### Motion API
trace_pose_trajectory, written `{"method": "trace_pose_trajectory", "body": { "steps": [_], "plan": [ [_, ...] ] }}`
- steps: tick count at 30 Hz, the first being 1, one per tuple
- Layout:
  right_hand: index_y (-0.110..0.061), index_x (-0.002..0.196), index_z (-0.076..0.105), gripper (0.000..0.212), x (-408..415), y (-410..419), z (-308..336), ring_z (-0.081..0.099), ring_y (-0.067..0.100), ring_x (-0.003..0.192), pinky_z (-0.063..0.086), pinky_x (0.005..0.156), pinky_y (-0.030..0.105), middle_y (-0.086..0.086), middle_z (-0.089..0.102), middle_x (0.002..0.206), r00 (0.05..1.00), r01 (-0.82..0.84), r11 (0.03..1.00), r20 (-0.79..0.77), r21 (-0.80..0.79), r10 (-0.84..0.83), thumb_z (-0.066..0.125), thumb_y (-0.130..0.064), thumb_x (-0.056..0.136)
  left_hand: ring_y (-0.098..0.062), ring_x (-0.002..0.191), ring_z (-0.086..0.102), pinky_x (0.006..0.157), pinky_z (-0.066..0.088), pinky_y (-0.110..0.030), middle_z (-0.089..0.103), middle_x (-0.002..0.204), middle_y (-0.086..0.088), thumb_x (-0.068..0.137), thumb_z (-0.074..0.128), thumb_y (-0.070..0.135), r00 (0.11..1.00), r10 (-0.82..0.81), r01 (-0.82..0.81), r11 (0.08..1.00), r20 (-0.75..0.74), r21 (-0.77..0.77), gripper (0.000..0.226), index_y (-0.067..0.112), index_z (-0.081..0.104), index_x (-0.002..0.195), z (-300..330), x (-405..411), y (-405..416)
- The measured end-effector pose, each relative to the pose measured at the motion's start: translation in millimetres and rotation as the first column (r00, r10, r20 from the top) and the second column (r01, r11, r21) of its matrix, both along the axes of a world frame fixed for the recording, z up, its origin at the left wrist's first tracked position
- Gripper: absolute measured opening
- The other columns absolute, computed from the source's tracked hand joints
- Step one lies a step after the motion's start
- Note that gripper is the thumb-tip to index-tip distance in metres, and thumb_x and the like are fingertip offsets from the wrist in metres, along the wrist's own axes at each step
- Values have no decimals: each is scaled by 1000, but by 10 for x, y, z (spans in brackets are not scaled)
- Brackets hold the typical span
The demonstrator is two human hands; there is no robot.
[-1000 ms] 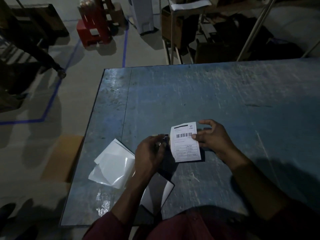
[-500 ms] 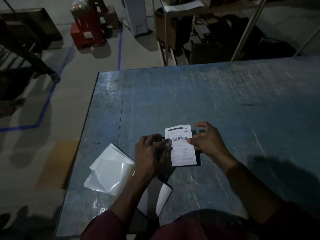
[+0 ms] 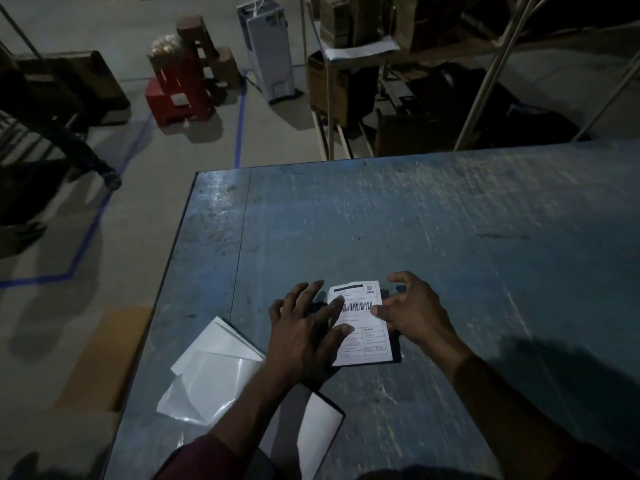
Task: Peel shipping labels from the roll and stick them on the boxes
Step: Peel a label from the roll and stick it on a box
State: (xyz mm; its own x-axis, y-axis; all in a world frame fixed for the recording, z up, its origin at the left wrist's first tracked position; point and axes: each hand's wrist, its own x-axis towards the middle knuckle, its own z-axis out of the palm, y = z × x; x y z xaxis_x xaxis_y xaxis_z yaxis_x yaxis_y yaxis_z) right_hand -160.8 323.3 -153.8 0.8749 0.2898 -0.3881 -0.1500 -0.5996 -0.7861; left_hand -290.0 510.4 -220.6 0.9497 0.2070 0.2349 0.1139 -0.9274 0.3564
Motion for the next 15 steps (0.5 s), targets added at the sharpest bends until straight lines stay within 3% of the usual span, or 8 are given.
{"method": "trace_pose_trajectory", "body": {
  "steps": [3,7,10,15],
  "plan": [
    [-17,147,49,76,4,-3,11,63,2,76,55,65,23,-14,63,84,1000,-7,1000,-5,-19,7,87,-9,81,-34,147,40,105,37,-52,45,162,-4,94,52,74,999,-35,35,999,-16,10,57,38,66,137,-76,28,21],
    [-17,148,48,83,22,23,54,71,14,84,64,79,39,-12,67,86,1000,-14,998,-13,-57,14,91,-11,78,-33,150,37,108,42,-53,38,166,-9,99,47,70,998,-61,61,998,-8,9,62,31,60,146,-191,35,-4],
    [-15,148,50,83,31,37,83,72,19,88,64,70,34,-1,71,94,1000,-19,997,2,-73,19,91,-7,76,-34,155,31,114,41,-55,29,169,-11,104,40,68,997,-79,81,994,-18,75,63,30,51,154,-228,4,-3],
    [-20,147,49,83,20,54,105,69,10,76,64,64,30,-12,63,84,999,-33,990,25,-135,37,90,-8,77,-34,159,22,117,37,-61,23,172,-12,106,31,69,995,-97,101,984,-40,143,68,29,41,160,-212,-55,-5]
  ]
}}
